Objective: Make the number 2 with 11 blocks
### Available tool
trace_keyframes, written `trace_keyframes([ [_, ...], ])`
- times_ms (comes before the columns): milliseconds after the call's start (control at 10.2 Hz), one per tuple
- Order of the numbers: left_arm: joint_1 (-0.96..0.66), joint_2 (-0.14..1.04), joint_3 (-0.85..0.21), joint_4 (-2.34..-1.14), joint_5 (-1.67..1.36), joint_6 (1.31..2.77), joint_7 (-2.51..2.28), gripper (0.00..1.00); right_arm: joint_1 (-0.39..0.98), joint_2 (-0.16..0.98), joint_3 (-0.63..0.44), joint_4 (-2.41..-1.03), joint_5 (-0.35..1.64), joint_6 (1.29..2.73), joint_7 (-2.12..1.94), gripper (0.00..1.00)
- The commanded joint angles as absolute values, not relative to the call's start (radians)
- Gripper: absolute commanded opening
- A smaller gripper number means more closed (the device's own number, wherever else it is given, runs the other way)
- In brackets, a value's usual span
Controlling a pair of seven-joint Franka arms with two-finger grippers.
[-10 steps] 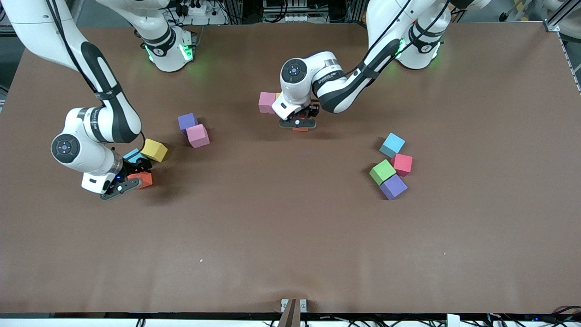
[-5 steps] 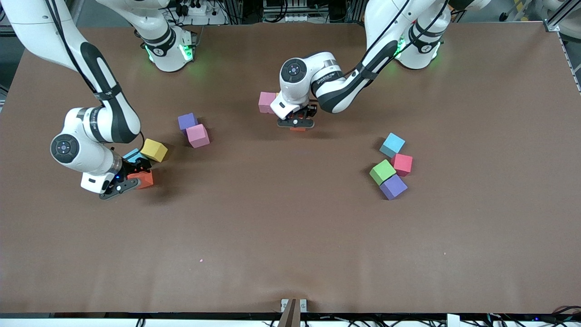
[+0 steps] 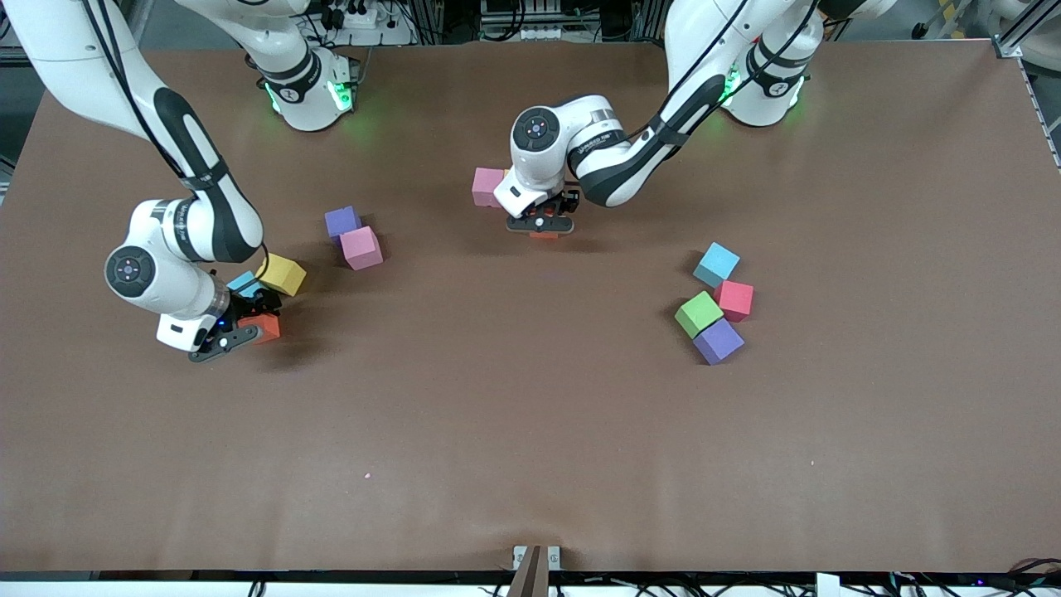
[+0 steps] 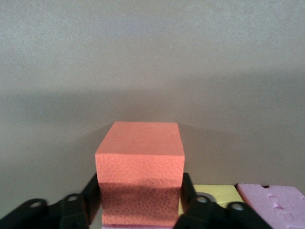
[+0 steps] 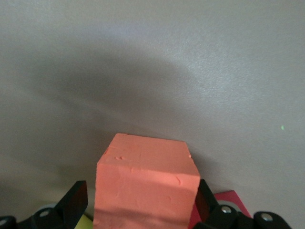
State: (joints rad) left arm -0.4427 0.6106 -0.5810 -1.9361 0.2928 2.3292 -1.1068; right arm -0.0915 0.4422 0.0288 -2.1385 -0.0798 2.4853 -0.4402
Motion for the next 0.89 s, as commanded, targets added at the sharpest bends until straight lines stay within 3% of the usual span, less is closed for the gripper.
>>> trace_keyframes([
  [0, -0.446, 0.614, -0.580, -1.933, 0.321, 2.321, -1.137, 1.00, -0.100, 0.445, 0.035, -2.137, -0.043, 2.484, -0.420, 0.90],
  [493, -0.395, 0.537, -0.580, -1.885, 0.310, 2.226, -1.137, 1.00, -0.075, 0.384, 0.041, -2.117, -0.040, 2.386, -0.416, 0.54],
  [788, -0.319, 0.522, -0.583, -1.824, 0.278, 2.220, -1.137, 1.00, 0.012, 0.332, 0.041, -2.109, -0.038, 2.333, -0.266, 0.54],
])
